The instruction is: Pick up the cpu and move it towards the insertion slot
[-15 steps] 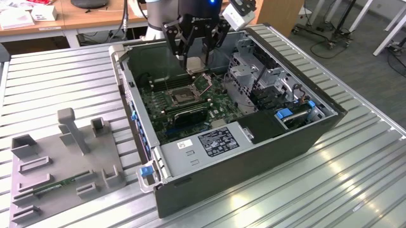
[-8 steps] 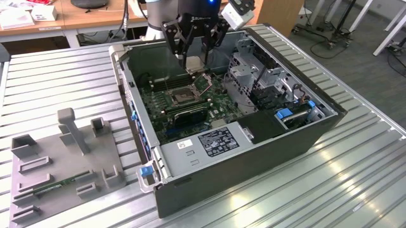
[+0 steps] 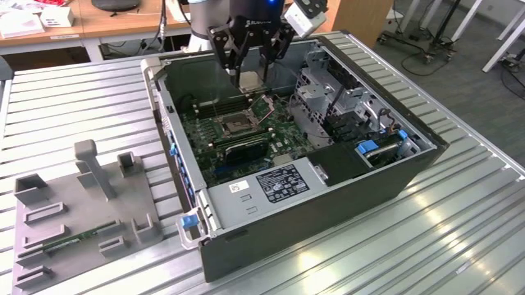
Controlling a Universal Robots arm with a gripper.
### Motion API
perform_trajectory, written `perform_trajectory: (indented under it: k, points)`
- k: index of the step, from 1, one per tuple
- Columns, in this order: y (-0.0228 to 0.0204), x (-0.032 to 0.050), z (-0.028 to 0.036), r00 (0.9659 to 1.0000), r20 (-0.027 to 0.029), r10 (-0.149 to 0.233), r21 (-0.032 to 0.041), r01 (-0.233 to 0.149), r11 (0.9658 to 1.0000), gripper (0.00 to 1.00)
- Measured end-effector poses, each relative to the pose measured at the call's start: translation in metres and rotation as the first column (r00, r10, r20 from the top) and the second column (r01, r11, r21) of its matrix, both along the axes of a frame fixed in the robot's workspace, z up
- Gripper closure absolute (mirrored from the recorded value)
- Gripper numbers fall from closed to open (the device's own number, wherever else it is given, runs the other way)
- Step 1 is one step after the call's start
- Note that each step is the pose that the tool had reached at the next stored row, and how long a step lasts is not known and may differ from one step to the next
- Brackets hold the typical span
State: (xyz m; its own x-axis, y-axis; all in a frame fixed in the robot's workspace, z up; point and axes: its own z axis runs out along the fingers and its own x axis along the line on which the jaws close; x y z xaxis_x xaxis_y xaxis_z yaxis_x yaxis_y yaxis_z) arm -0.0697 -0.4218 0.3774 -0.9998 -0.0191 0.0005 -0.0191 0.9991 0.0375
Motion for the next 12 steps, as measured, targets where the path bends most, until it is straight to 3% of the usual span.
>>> perform_trajectory:
  k: [12]
  points:
    - [0.0096, 0.0006, -0.0012, 1.0000, -0.0001, 0.000, -0.0001, 0.000, 1.0000, 0.45]
